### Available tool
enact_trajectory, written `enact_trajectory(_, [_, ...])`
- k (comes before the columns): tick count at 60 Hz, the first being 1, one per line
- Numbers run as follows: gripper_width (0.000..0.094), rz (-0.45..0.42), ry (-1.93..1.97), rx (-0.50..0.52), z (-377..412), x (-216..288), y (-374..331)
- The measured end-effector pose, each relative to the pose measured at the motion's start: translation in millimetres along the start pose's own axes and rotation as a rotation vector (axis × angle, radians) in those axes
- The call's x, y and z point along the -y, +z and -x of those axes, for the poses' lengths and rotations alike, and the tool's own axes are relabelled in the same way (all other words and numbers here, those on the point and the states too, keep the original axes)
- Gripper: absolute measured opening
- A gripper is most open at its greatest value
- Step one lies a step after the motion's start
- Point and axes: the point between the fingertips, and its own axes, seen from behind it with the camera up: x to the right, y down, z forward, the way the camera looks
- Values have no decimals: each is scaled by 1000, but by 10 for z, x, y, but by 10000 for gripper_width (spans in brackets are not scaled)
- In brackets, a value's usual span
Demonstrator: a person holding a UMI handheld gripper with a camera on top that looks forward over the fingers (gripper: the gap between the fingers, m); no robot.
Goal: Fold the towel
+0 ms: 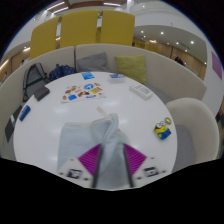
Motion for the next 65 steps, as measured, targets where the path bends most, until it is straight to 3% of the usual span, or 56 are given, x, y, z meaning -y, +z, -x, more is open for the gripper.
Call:
enact_trajectory(6, [885,-11,13,-30,-197,76,-167])
enact_trajectory(9, [850,-23,48,-23,-224,157,-358])
enact_trajectory(22, [870,-75,74,-70,-372,526,-1934])
enact_trajectory(41, [868,-128,112,-98,-303,250,-4352])
enact_trajectory(51, [871,-134,128,-72,-179,25,-4894])
enact_trajectory(65, [868,-154,83,-34,-152,50,-5035])
